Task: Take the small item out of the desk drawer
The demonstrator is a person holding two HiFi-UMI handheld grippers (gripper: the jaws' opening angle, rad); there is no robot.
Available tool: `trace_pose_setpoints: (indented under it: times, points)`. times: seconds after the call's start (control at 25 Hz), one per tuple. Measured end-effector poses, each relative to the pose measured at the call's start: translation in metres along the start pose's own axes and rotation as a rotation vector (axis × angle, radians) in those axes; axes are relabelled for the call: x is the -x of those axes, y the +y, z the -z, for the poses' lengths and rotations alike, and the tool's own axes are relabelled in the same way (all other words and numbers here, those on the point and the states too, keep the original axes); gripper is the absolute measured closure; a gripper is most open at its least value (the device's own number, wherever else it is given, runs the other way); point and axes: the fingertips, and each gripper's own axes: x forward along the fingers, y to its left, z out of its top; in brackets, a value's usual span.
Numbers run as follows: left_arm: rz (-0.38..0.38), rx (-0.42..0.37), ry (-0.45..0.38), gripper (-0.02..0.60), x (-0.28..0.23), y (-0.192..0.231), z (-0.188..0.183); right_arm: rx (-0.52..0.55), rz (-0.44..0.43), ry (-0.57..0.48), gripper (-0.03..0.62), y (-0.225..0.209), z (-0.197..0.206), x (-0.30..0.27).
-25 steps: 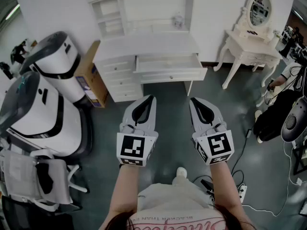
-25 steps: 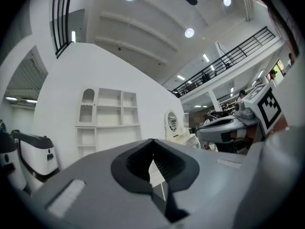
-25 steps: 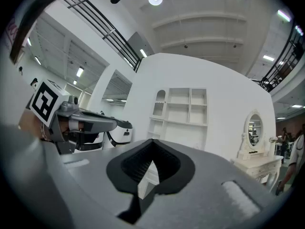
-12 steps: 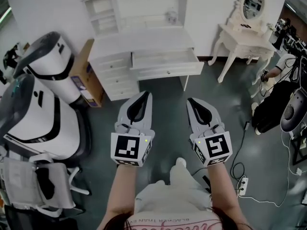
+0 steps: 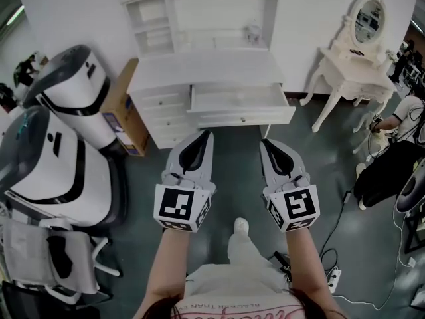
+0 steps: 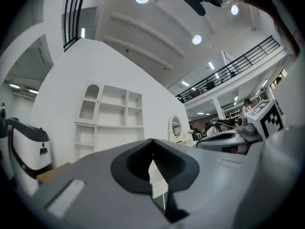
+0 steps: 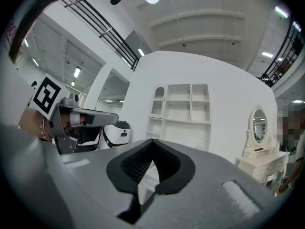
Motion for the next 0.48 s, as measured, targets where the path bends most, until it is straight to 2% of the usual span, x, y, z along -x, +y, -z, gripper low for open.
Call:
trace_pose_setpoints:
  times: [0.48]
  points:
    - [-0.081, 0.031, 0.029, 0.583, -0.147, 0.037, 0.033, 0.007, -0.084, 0.016, 0.597, -0.109, 0.026, -0.116]
